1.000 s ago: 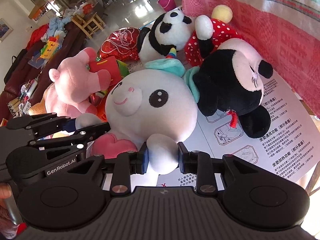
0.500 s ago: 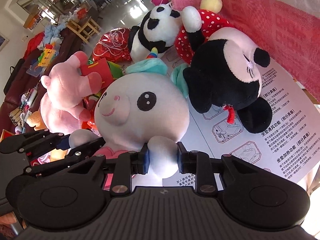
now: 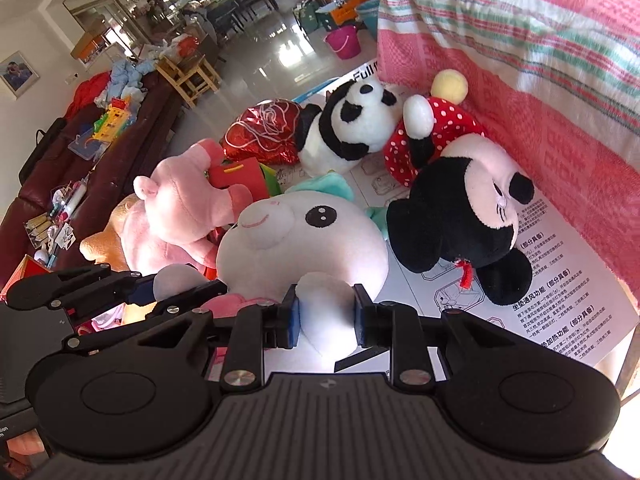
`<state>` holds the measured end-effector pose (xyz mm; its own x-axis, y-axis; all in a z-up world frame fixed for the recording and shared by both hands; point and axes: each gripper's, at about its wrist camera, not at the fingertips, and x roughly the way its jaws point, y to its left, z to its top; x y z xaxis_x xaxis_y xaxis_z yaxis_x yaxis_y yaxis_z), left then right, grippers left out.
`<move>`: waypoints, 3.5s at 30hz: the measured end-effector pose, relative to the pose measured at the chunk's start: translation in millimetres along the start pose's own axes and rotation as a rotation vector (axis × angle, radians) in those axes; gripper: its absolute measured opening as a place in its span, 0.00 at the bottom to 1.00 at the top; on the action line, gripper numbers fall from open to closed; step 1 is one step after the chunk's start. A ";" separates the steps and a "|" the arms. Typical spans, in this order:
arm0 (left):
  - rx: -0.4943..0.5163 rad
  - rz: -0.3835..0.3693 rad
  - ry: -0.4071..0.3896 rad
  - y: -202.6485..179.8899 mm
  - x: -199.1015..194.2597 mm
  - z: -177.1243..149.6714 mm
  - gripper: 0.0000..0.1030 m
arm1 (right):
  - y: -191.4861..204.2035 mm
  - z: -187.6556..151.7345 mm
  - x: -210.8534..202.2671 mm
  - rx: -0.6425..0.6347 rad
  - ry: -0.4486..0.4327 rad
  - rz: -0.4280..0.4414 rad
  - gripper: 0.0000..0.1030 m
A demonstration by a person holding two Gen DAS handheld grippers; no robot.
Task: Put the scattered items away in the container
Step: 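Carry the white bear with both grippers toward the red box, then lower the white bear into the red box and open both grippers, then move both grippers back over the table toward the pink sunglasses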
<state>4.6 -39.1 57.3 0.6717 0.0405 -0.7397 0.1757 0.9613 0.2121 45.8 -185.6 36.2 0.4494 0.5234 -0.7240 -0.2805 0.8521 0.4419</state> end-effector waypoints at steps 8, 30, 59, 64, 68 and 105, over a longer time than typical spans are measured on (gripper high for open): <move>-0.049 0.028 -0.119 7.5 -40.7 -2.7 0.19 | 31.6 5.4 -31.8 -0.116 -0.115 -0.005 0.28; -0.262 0.407 -0.324 99.9 -162.9 -30.2 0.19 | 197.5 35.5 -53.3 -0.526 -0.248 0.196 0.28; -0.729 0.883 0.048 404.5 -289.1 -259.0 0.78 | 537.7 -88.4 82.6 -0.894 0.102 0.535 0.75; -0.713 0.837 0.044 391.1 -264.9 -252.0 0.83 | 529.6 -96.8 84.1 -0.906 0.134 0.503 0.75; -0.705 0.860 0.036 376.1 -256.0 -245.7 0.88 | 528.8 -100.4 79.7 -0.917 0.126 0.509 0.78; -0.436 0.758 -0.034 253.0 -208.4 -130.8 1.00 | 384.4 -13.4 1.9 -0.804 -0.018 0.409 0.89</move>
<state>-185.1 231.3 181.5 0.5186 0.7097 -0.4769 -0.6132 0.6974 0.3710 -72.5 142.9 197.7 0.1955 0.7908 -0.5801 -0.9267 0.3425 0.1546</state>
